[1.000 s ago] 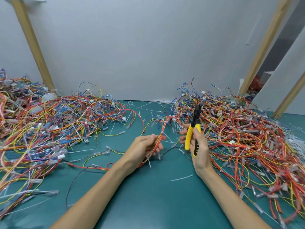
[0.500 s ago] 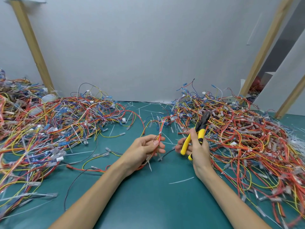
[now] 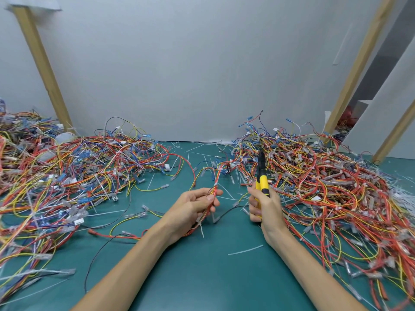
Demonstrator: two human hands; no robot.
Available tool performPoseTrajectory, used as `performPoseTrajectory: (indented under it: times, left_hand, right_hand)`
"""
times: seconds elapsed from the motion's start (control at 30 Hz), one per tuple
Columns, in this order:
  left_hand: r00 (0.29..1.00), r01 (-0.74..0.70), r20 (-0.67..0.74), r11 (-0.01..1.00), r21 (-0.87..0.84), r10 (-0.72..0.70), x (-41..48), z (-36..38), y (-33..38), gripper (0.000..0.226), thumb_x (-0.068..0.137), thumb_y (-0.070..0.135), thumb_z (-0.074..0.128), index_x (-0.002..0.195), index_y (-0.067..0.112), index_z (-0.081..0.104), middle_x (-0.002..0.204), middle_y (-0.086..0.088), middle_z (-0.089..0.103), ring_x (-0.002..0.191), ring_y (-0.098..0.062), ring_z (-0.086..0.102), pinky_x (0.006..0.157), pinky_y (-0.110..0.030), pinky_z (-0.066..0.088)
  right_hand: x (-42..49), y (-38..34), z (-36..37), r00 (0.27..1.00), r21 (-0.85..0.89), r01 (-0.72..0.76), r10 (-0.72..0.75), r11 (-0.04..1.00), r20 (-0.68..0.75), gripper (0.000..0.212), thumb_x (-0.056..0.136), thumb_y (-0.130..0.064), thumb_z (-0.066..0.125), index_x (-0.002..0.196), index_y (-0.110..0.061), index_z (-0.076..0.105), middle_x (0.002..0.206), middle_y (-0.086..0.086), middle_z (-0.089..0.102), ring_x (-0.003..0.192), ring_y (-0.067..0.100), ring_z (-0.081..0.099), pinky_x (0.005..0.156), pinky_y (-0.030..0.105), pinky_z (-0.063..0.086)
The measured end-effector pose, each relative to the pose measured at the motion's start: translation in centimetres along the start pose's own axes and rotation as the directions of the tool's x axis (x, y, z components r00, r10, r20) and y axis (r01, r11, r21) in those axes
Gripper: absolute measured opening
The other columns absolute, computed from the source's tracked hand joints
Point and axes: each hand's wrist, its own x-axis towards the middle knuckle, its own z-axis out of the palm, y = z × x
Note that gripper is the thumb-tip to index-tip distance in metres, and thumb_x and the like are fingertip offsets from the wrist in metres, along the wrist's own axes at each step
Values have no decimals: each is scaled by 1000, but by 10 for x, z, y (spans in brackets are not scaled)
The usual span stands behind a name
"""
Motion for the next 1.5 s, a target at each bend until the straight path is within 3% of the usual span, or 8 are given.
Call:
performPoseTrajectory:
  times: [0.23, 0.4, 0.7, 0.9, 1.03, 1.2, 1.37, 1.5]
  left_hand:
    - [1000, 1, 7, 999, -33, 0, 1, -2, -2, 31, 84, 19, 63, 111, 6, 66, 80, 0, 64, 69, -10, 57, 68, -15, 46]
    - [1000, 5, 8, 999, -36, -5, 2, -3, -3, 31, 83, 19, 63, 111, 6, 66, 80, -1, 64, 70, -11, 57, 68, -16, 46]
    - [1000, 16, 2, 999, -32, -15, 1, -3, -1, 30, 86, 23, 68, 112, 9, 68, 81, 1, 64, 70, -10, 56, 69, -19, 42]
    - [1000, 13, 11, 1000, -23, -12, 1, -4, -3, 29, 84, 22, 64, 110, 11, 70, 82, 0, 64, 72, -10, 56, 69, -17, 44]
    - [1000, 10, 7, 1000, -13, -9, 1, -3, -3, 31, 84, 22, 64, 112, 8, 68, 82, -1, 64, 71, -10, 56, 68, -17, 44]
    - [1000, 6, -16, 1000, 1, -6, 0, -1, -1, 32, 86, 23, 65, 114, 9, 66, 81, 0, 64, 70, -11, 55, 69, -19, 42]
    - [991, 27, -130, 999, -31, -31, 1, 5, 2, 37, 93, 41, 51, 97, 8, 68, 67, 0, 61, 58, -10, 53, 59, -17, 44]
    - [975, -26, -221, 999, -28, 19, 1, 11, 5, 38, 79, 49, 61, 77, 11, 58, 54, -2, 44, 48, -12, 39, 51, -19, 36]
  right_hand:
    - [-1, 0, 1, 1000, -99, 5, -7, 995, -16, 20, 88, 2, 50, 84, -18, 52, 57, -6, 31, 45, 9, 20, 41, 17, 16]
    - [-4, 0, 4, 999, -156, 32, -34, 987, -10, 9, 76, -10, 56, 84, -15, 53, 55, -7, 31, 44, 10, 22, 41, 19, 18]
    - [-6, 0, 4, 999, -116, 41, -41, 992, 5, 19, 67, -15, 58, 84, -15, 52, 60, -3, 32, 50, 14, 24, 49, 32, 14]
    - [-12, 0, 5, 987, -111, 163, -161, 980, 21, 23, 67, -12, 53, 89, -10, 53, 61, -2, 34, 49, 12, 30, 43, 28, 26]
    - [-12, 1, 4, 988, -160, 151, -153, 976, -2, 16, 63, -13, 51, 78, -14, 48, 57, -6, 33, 49, 11, 26, 46, 26, 17]
    - [-9, 1, 4, 989, -248, 132, -144, 960, -32, 16, 61, -15, 53, 76, -17, 49, 55, -10, 37, 48, 9, 29, 43, 20, 21]
    - [-8, 2, 3, 993, -205, 95, -106, 974, -44, 17, 63, -14, 53, 79, -17, 49, 54, -12, 39, 48, 9, 29, 43, 23, 19]
    - [-8, 2, 4, 993, -224, 98, -110, 970, -40, 15, 63, -14, 54, 76, -18, 49, 55, -9, 38, 48, 11, 28, 44, 25, 19]
